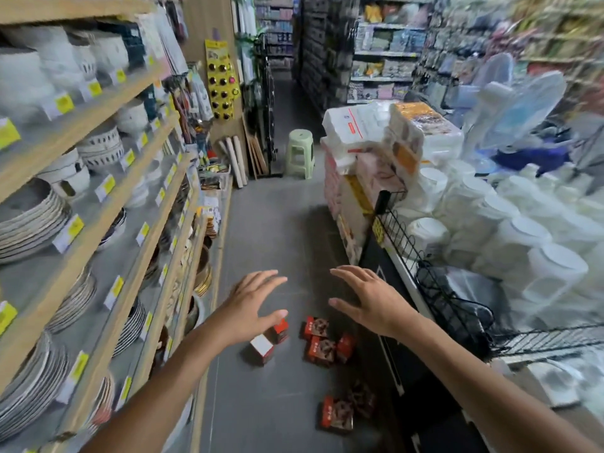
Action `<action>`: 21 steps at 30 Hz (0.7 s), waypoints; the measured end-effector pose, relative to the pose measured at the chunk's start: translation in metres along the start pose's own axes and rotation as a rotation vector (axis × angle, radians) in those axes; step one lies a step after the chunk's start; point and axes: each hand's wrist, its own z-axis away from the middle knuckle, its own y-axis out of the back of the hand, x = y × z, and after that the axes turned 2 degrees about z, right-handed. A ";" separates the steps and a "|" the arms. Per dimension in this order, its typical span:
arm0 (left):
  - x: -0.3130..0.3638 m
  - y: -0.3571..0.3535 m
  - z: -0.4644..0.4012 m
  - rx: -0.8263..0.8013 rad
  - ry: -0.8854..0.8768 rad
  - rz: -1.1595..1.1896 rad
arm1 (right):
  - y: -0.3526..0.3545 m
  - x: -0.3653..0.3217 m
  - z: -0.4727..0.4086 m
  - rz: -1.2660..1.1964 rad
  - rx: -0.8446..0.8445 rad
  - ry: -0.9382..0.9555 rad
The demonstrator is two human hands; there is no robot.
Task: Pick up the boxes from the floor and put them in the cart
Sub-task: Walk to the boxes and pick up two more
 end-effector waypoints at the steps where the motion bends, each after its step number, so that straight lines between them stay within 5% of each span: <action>1: -0.010 0.000 -0.008 -0.004 -0.004 0.002 | -0.002 -0.001 -0.006 -0.011 -0.002 -0.022; 11: -0.078 -0.030 -0.108 -0.101 -0.007 0.060 | -0.029 0.050 -0.064 -0.046 -0.079 -0.202; 21: -0.148 -0.066 -0.248 -0.189 0.110 0.051 | -0.080 0.144 -0.210 -0.148 -0.150 -0.215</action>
